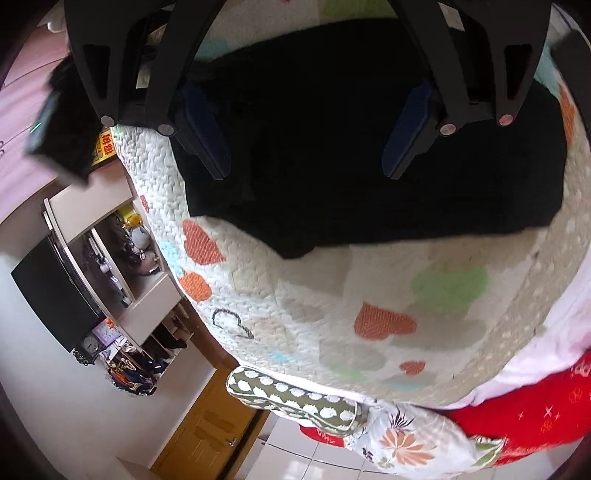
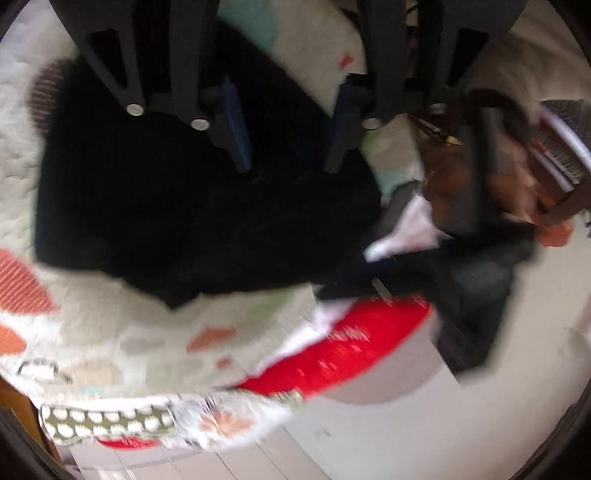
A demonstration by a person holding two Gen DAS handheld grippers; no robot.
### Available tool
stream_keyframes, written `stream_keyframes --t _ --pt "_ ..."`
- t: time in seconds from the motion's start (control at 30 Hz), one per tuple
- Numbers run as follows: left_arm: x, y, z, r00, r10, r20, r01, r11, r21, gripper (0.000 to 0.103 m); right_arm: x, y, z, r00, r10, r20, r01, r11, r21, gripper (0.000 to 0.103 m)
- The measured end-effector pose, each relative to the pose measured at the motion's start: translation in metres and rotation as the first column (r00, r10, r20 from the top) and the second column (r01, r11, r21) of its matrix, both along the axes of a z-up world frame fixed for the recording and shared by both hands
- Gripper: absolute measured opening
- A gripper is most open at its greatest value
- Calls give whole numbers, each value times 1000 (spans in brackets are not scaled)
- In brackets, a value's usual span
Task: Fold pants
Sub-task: 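Fold the pants over again and lay them on the quilt with both grippers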
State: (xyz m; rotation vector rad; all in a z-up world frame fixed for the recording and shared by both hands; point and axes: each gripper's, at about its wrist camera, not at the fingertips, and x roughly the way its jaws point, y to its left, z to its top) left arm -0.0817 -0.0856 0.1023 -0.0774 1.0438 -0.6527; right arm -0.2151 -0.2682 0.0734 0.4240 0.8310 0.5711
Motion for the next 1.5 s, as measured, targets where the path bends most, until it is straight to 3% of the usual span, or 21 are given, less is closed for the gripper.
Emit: stream_keyframes --t 0.07,0.13,0.23,0.33,0.47,0.53,0.6,0.8,0.9,1.0,1.17,1.3,1.4,1.5 --pt "-9 -7 -10 1000 -15 -19 15 1000 -9 84 -9 -23 18 996 -68 56 71 997 -44 60" --pt "-16 -21 -22 999 -38 -33 38 999 -5 84 -13 -43 27 983 -151 102 164 977 -136 59" --pt "-22 -39 -34 997 -48 -59 50 998 23 84 -4 -59 14 977 -203 62 211 962 -176 52" --pt "-31 -58 -50 999 -34 -31 38 992 124 84 14 -55 0 975 -215 55 222 943 -249 42" --pt "-38 -58 -55 1000 -20 8 18 988 154 78 39 -50 -39 976 -219 -6 202 912 -356 34" --pt "-40 -57 -53 1000 -22 16 19 986 167 62 37 -47 -40 976 -218 4 205 910 -361 35" --pt "-41 -51 -49 1000 -27 0 27 989 148 54 30 -45 -30 979 -205 11 195 913 -357 39" --pt "-44 -48 -49 1000 -5 9 4 990 142 54 3 -37 -9 983 -176 41 179 920 -349 39" --pt "-45 -46 -49 1000 3 12 -5 991 133 54 -9 -29 -15 988 -155 18 151 925 -349 39" --pt "-44 -46 -49 1000 4 9 -5 992 129 54 -18 -18 -33 990 -142 -17 123 903 -413 40" --pt "-48 -41 -45 1000 11 26 -15 990 138 54 -29 -22 -21 991 -135 -20 117 916 -383 40" --pt "-48 -37 -39 999 28 46 -34 989 144 54 -39 -28 -13 990 -139 11 133 914 -384 49" --pt "-49 -34 -34 998 36 57 -44 989 143 54 -41 -29 -31 989 -135 -52 105 915 -390 49" --pt "-52 -34 -29 996 37 78 -48 987 153 54 -45 -31 -23 990 -131 -47 104 922 -374 49"
